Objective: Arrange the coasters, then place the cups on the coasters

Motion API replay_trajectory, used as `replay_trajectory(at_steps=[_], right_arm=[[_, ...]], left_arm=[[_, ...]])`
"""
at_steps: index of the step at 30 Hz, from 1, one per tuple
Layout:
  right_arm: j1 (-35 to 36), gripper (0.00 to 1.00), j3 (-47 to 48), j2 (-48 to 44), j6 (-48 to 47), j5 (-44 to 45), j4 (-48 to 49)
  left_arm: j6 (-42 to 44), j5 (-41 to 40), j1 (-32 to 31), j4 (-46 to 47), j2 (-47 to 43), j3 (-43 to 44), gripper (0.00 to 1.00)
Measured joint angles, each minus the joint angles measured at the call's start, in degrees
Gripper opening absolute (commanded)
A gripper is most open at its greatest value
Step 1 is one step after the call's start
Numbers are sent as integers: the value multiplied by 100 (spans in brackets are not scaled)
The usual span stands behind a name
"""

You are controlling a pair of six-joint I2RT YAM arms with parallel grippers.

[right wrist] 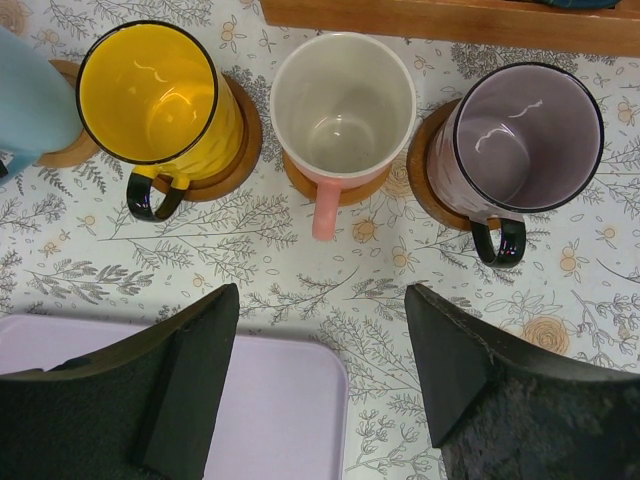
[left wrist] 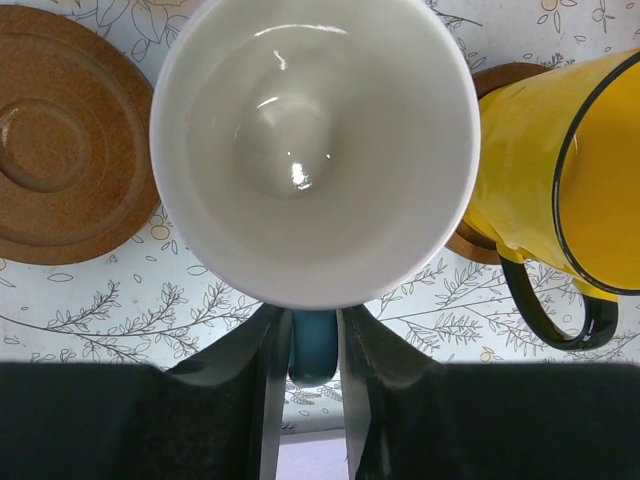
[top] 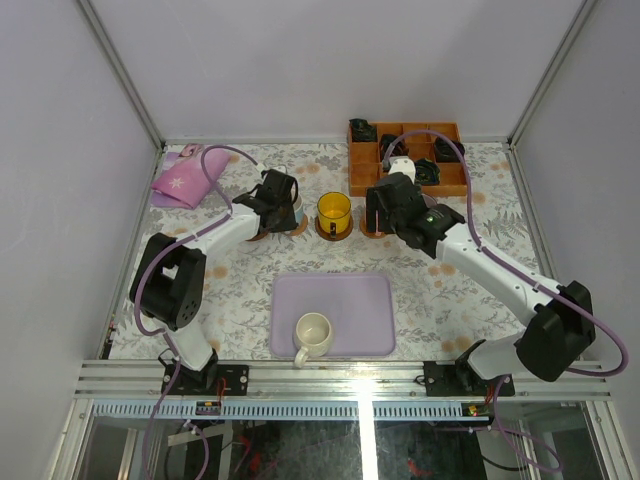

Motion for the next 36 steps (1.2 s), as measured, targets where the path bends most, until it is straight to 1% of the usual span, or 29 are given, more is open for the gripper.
replay_trajectory(at_steps=[4, 7, 9, 20, 36], right_arm=[[0, 74, 0, 70, -2, 0, 2], [0, 74, 9, 125, -2, -2, 0], [0, 74, 31, 149, -2, -2, 0], [0, 74, 76, 157, -2, -4, 42], [0, 74, 76, 155, 22, -9, 46]], left_arm=[[7, 7, 0, -24, 0, 0, 40], [17, 4, -2, -39, 0, 0, 46], [22, 0, -2, -63, 0, 0, 48], [57, -87, -2, -208, -20, 0, 50], [57, -402, -2, -446, -310, -50, 51]])
